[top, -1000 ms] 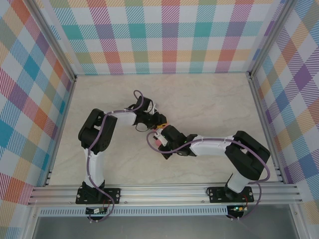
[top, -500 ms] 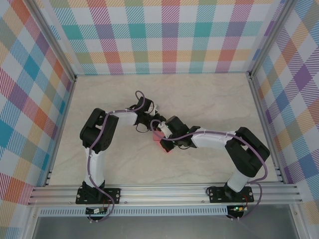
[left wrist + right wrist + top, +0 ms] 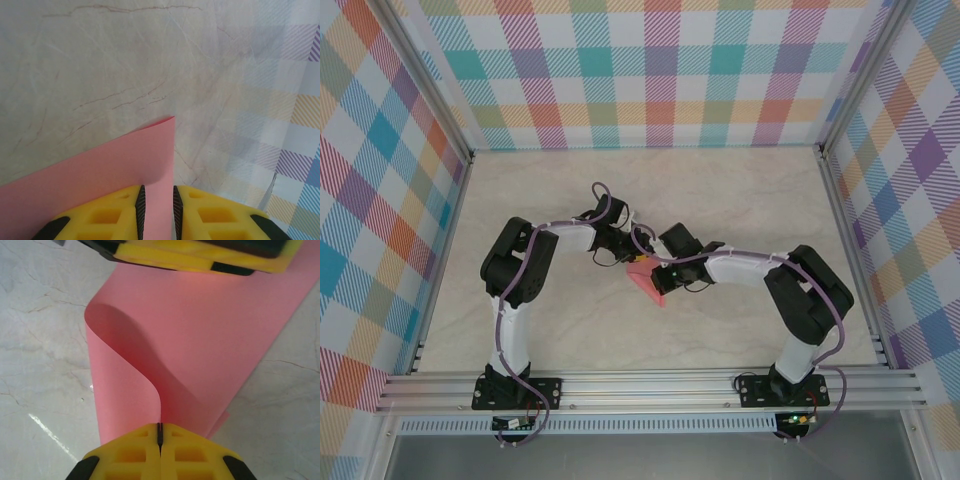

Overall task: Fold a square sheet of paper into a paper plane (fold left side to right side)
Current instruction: Third fold the triangle at the center of the table.

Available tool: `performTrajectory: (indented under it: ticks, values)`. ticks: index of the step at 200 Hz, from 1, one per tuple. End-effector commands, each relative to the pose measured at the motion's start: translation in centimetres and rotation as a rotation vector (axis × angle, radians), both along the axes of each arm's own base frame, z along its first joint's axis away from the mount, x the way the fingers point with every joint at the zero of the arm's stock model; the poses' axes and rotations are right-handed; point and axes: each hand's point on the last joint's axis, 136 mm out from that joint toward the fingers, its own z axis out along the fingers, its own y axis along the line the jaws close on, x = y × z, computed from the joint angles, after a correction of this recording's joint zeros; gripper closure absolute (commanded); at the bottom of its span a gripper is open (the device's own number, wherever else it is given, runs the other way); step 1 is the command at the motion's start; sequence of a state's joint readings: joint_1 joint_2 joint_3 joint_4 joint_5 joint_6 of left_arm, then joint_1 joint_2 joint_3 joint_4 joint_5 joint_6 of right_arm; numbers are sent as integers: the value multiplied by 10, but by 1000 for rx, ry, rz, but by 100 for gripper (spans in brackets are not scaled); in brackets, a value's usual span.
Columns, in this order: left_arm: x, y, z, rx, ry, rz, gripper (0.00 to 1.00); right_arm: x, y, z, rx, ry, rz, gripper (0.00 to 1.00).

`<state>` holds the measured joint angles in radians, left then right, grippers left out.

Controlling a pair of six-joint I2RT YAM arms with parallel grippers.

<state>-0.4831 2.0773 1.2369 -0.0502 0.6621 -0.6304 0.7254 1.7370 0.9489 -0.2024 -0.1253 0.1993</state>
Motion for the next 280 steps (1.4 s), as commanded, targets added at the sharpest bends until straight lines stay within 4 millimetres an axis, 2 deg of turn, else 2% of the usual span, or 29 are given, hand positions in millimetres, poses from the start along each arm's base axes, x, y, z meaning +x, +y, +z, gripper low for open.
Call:
performTrajectory:
  ticks: [1, 64, 280]
  values:
    - [-14, -1, -24, 51, 51, -28, 76, 3, 1, 1, 5, 30, -18, 98]
    - [-15, -2, -24, 49, 51, -32, 76, 5, -3, -5, -11, 41, -31, 97]
    - [-17, -3, -26, 46, 57, -33, 76, 14, -4, -4, -16, 43, -60, 96]
